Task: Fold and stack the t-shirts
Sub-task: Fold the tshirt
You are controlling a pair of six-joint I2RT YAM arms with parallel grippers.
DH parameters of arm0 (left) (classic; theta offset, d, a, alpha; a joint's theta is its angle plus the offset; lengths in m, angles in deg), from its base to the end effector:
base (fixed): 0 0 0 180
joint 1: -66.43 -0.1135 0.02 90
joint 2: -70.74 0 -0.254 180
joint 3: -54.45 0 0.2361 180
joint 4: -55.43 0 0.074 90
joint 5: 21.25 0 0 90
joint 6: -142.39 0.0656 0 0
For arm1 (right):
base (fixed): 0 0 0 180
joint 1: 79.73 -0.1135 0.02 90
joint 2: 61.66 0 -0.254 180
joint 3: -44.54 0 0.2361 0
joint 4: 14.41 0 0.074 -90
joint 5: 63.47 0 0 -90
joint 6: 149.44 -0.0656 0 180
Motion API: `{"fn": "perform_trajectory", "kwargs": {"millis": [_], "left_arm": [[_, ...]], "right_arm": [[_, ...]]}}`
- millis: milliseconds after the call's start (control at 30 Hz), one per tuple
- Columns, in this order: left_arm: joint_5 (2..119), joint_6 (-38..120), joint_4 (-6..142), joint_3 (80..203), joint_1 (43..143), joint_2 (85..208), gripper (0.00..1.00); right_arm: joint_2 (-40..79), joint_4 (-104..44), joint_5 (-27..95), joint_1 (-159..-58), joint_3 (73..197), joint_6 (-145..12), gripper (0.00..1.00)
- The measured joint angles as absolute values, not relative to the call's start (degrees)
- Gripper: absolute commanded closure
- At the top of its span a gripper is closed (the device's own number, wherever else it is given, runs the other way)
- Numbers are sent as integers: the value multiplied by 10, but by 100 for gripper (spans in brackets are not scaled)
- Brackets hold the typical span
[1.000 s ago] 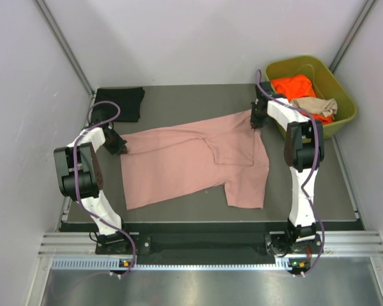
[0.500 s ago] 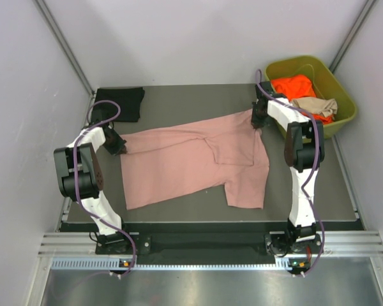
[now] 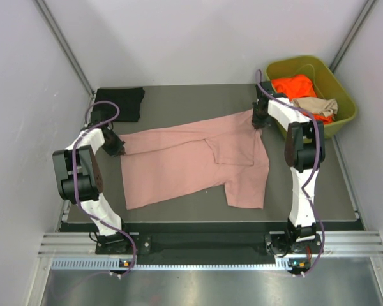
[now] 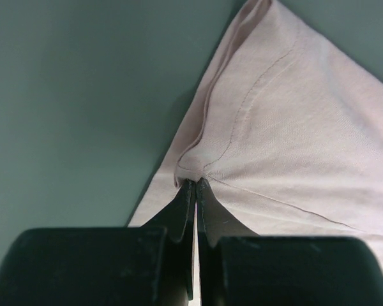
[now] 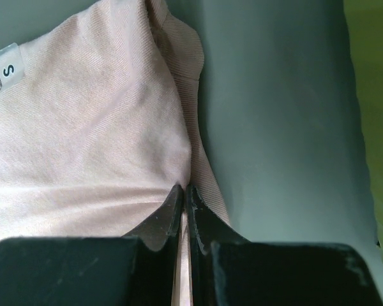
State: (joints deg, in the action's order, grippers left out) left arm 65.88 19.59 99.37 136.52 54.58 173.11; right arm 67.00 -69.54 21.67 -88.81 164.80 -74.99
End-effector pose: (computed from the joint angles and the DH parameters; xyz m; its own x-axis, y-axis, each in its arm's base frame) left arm 0.3496 0.0700 0.1540 -0.6413 -0.6874 -0.3409 -0.6320 0.7252 -0.2733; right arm 0.4693 0.0694 0.1526 -0.8838 0.1293 -0.4497 0.1214 0.9915 0.0464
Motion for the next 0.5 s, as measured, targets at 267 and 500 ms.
{"fn": "perform_trajectory", "kwargs": {"millis": [267,500], "left_arm": [[664,201,994,1351,541,1731,100],[665,207,989,1337,541,1734,100]], "right_arm": [[670,-695,216,-887,1648,-745,100],[670,-695,214,-887,1648,-744,100]]}}
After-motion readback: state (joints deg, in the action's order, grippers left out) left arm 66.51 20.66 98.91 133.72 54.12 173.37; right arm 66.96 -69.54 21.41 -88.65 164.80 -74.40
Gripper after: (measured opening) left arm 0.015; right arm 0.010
